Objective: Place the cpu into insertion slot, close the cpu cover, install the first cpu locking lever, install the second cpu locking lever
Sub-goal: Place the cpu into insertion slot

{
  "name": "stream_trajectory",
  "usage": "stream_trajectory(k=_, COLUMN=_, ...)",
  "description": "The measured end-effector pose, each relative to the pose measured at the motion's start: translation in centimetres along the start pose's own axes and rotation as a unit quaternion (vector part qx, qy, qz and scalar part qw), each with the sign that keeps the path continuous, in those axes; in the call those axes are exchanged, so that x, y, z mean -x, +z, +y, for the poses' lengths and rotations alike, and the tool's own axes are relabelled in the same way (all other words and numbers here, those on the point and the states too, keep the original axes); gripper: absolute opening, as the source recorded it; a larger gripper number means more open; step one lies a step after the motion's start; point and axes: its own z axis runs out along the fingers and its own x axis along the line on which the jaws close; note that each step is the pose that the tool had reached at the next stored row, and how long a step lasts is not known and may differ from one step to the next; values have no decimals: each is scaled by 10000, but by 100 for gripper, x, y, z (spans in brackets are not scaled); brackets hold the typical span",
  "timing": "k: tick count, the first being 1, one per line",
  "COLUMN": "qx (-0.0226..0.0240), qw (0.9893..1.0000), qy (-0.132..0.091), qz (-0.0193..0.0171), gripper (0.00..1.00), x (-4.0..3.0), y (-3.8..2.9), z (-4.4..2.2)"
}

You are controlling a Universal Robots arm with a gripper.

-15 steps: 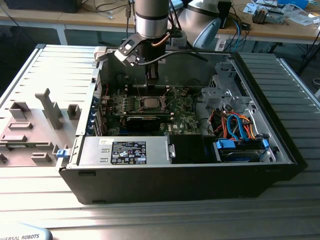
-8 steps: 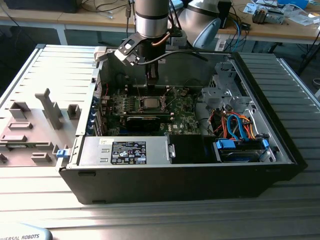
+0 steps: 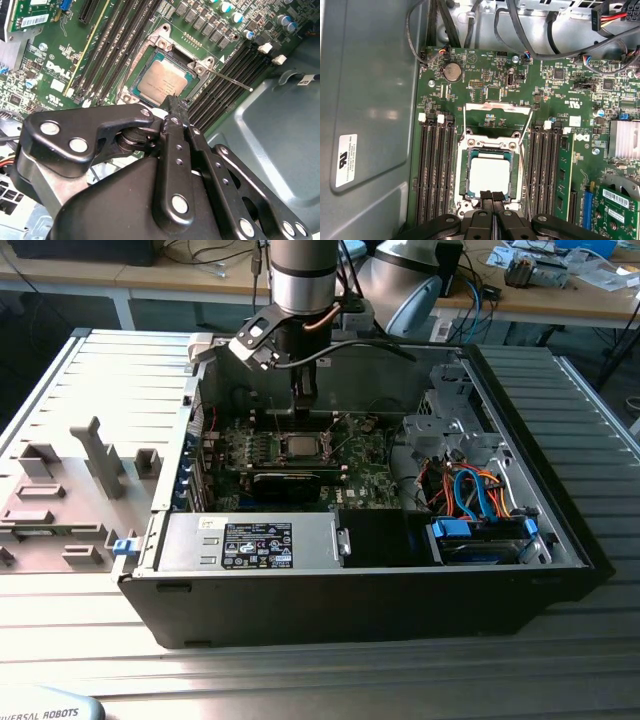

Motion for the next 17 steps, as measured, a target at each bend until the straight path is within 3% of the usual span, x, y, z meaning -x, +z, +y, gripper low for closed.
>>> stream_trajectory(k=17, qx=-1, qw=10000, qy=0, qz=-1, gripper=11, x=0, y=-48, z=1)
